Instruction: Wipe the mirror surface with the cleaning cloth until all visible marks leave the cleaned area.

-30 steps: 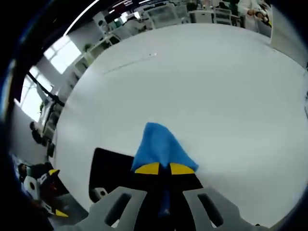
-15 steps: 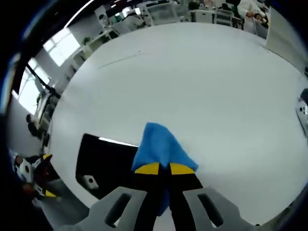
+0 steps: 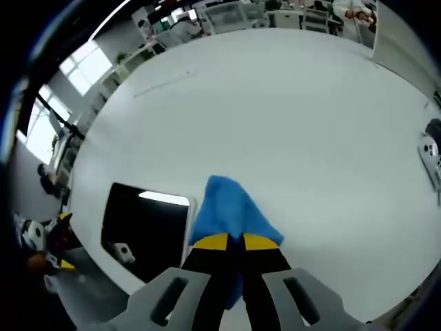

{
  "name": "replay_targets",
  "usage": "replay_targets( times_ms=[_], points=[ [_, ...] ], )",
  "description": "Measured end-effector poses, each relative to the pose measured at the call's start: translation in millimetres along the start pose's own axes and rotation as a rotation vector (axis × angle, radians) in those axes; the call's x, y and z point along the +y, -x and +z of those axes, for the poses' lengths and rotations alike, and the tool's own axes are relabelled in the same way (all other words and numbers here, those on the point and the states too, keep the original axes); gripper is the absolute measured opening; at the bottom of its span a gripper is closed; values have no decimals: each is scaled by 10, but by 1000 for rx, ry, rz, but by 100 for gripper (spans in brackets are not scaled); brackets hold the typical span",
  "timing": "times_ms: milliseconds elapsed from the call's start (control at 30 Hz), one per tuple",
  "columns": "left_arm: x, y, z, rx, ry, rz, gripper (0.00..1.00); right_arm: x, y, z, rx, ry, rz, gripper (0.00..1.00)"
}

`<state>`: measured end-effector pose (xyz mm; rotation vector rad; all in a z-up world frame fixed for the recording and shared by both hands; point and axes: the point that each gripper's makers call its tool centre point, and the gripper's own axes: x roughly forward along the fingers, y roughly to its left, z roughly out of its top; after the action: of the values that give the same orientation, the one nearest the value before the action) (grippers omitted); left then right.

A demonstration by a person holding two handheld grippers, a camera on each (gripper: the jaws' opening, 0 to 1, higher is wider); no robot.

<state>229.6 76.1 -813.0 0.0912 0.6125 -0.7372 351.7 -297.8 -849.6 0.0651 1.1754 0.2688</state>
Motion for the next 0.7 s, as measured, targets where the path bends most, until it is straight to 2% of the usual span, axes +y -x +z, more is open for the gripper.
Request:
replay_targets(
  times_ms=[167, 233, 367, 467, 567, 633, 700],
  points=[
    [6, -2, -14, 8, -1, 4, 99, 3, -165, -120, 18, 12, -9, 1],
    [5, -1, -19, 12, -1, 4, 99, -35, -206, -102, -1, 16, -33, 1],
    [8, 0, -21, 14, -3, 7, 99, -80, -280, -158, 11, 21, -48, 1],
    [18, 3, -20, 13, 0, 12, 99, -52, -209, -143, -11, -7, -30, 1],
    [40, 6, -33, 19, 7, 24, 99, -38, -196, -138, -31, 13, -18, 1],
    [40, 11, -24, 15, 4, 26, 99, 17, -167, -132, -53, 84, 28, 5],
    [-18, 13, 26, -5, -14, 2, 99, 9, -120, -68, -120, 59, 31, 19]
  ],
)
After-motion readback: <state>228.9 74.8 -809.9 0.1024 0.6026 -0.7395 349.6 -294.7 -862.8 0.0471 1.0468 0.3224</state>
